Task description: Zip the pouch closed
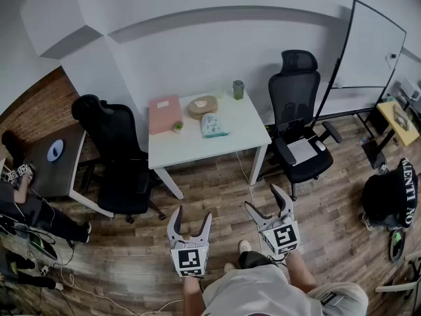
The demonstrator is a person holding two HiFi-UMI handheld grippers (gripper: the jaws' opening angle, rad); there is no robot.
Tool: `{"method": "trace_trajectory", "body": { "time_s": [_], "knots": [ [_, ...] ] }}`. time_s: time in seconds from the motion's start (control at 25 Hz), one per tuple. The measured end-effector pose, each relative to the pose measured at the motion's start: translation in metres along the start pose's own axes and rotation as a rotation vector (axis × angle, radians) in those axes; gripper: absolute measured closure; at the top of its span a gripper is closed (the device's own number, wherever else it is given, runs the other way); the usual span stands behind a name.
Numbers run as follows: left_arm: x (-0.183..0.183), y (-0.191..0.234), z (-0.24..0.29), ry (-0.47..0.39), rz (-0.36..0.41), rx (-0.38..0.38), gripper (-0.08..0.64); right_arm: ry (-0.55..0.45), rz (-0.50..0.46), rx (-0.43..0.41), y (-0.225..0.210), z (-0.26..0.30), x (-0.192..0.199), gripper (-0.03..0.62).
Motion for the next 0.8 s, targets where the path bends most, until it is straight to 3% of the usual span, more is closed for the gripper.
{"method": "trace_trajectory", "body": {
  "time_s": [0.24,0.44,0.8],
  "knots": [
    [0.004,0.013,0.003,-0.013,-0.008,-0.024,0.209,-0.006,0.04,0.008,0.004,0.01,0.0,0.215],
    [0.013,0.027,0.014,-0.01,-0.024,-0.027,0.187,-0.001,0.013,0.028,0.006,0.023,0.002,0.133],
    [0.018,0.041,0.065,-0.006,-0.014,-0.003,0.186,0.011,0.011,0.019,-0.012,0.069,0.01,0.132]
  ]
}}
Point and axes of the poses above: the fingertips, and each gripper's own axes: z forward along the fingers, y to its left, x out of its underside, the point moved 4 cm from there along -z, backward along the fingers, and after that the axes turned 7 degrees about z, right-handed, at the moved point
